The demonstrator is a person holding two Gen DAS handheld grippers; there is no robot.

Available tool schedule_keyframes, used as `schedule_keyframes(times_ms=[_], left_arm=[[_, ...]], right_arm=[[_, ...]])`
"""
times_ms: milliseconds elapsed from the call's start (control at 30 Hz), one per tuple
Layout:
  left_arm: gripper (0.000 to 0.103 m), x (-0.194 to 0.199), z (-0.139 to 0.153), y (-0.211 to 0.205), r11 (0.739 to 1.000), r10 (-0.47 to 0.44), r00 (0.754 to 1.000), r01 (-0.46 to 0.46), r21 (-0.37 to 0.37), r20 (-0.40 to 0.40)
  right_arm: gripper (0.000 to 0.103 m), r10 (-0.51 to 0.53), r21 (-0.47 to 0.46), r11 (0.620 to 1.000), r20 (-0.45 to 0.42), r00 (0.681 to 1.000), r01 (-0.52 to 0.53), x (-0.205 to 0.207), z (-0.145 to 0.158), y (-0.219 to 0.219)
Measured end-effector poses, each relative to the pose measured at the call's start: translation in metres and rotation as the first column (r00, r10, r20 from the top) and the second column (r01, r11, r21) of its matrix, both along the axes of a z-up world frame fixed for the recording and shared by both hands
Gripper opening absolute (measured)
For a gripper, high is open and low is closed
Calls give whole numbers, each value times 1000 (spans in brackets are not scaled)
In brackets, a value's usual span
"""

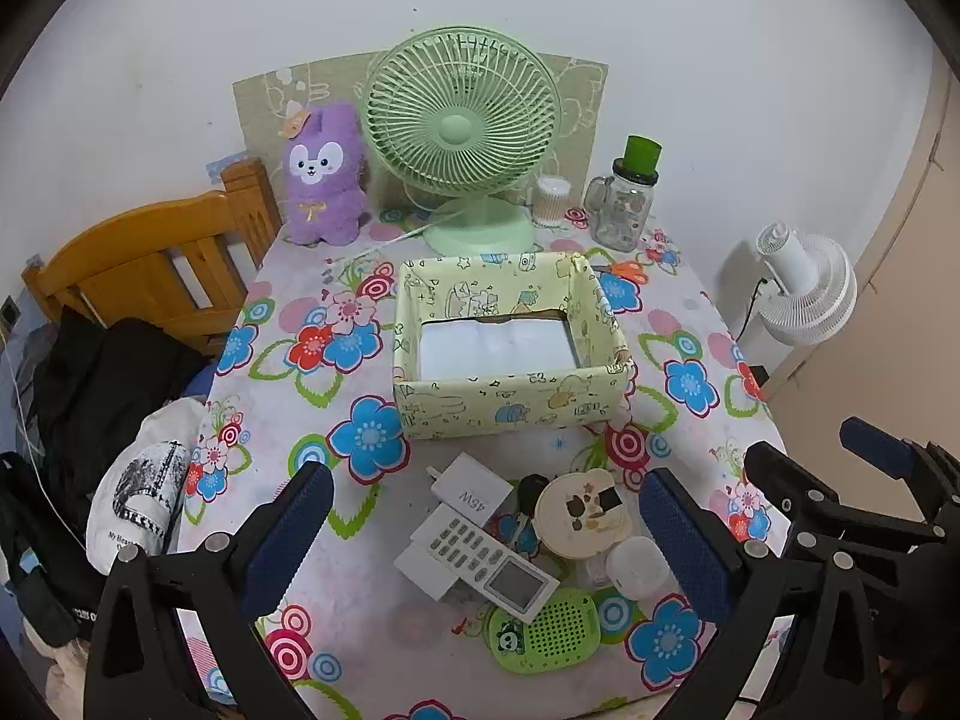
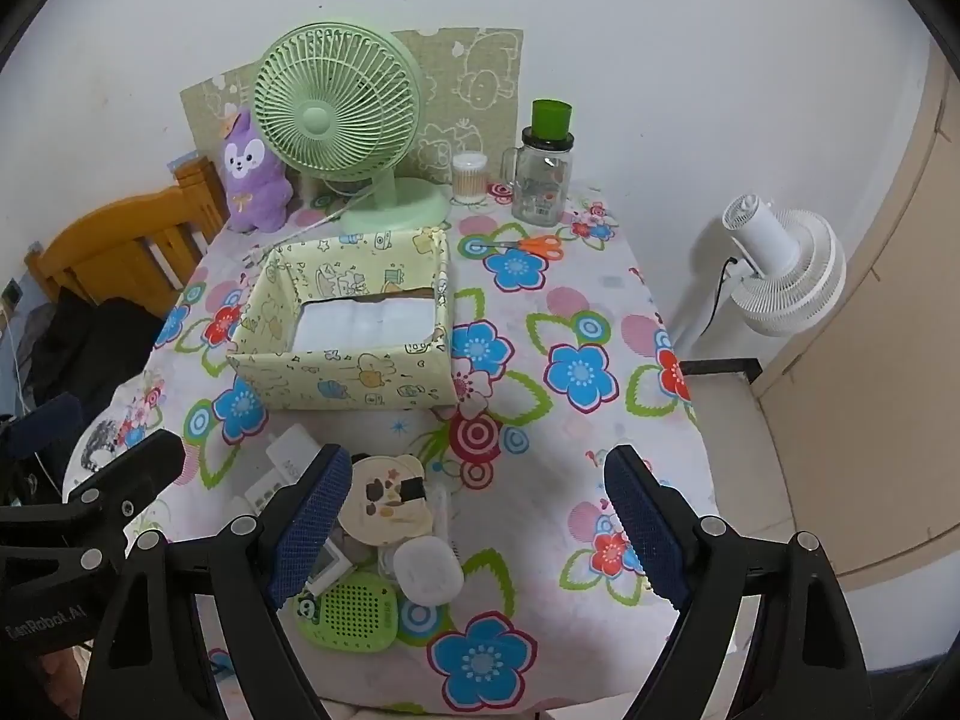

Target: Organize rigid objects

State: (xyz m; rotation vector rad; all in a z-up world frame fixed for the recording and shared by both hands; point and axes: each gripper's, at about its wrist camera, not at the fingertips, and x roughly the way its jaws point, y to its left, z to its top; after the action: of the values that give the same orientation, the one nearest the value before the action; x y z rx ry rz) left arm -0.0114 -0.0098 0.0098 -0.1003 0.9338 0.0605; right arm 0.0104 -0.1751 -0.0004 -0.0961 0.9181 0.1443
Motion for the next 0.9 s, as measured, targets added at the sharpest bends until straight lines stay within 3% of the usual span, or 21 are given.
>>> schedule_keyframes(times_ms=[900], left_arm=[[103, 3, 0, -6, 1000, 2, 1000, -2, 19, 1]], right_arm=[[88, 5, -8, 1000, 1, 1000, -5, 3, 2, -2]])
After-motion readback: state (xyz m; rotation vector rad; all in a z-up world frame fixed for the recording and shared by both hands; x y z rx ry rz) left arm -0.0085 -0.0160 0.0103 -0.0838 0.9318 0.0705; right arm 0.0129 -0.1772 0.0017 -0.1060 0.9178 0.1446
